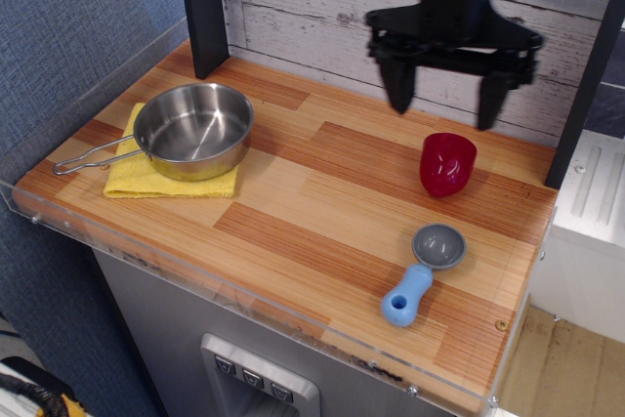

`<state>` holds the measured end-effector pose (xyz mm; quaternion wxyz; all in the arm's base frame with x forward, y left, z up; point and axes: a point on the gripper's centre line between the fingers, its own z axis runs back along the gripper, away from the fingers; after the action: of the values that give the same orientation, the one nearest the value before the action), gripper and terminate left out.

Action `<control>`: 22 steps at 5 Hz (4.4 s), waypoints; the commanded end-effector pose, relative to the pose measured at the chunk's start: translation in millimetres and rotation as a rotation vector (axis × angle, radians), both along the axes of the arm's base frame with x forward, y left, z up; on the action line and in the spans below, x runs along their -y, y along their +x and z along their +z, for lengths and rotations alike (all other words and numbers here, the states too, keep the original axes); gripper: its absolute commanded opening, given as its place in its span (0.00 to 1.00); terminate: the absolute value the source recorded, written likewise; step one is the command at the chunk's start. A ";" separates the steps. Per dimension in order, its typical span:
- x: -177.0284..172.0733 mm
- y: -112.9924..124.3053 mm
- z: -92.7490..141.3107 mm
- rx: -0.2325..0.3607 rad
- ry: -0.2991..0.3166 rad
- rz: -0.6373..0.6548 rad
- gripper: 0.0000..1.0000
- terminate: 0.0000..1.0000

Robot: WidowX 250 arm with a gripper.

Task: Move the metal pot behind the blue spoon.

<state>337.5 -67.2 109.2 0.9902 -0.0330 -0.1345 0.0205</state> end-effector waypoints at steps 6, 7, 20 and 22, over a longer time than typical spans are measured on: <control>-128.9 -37.4 -35.8 -0.054 0.125 -0.079 1.00 0.00; -130.4 -41.6 -21.1 0.004 0.085 -0.076 1.00 0.00; 38.2 -24.0 -47.5 -0.010 0.074 -0.339 0.00 0.00; 38.6 -36.3 -73.3 -0.083 0.117 -0.339 0.00 0.00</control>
<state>309.8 -109.9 34.4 0.9844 0.0030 -0.0856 -0.1540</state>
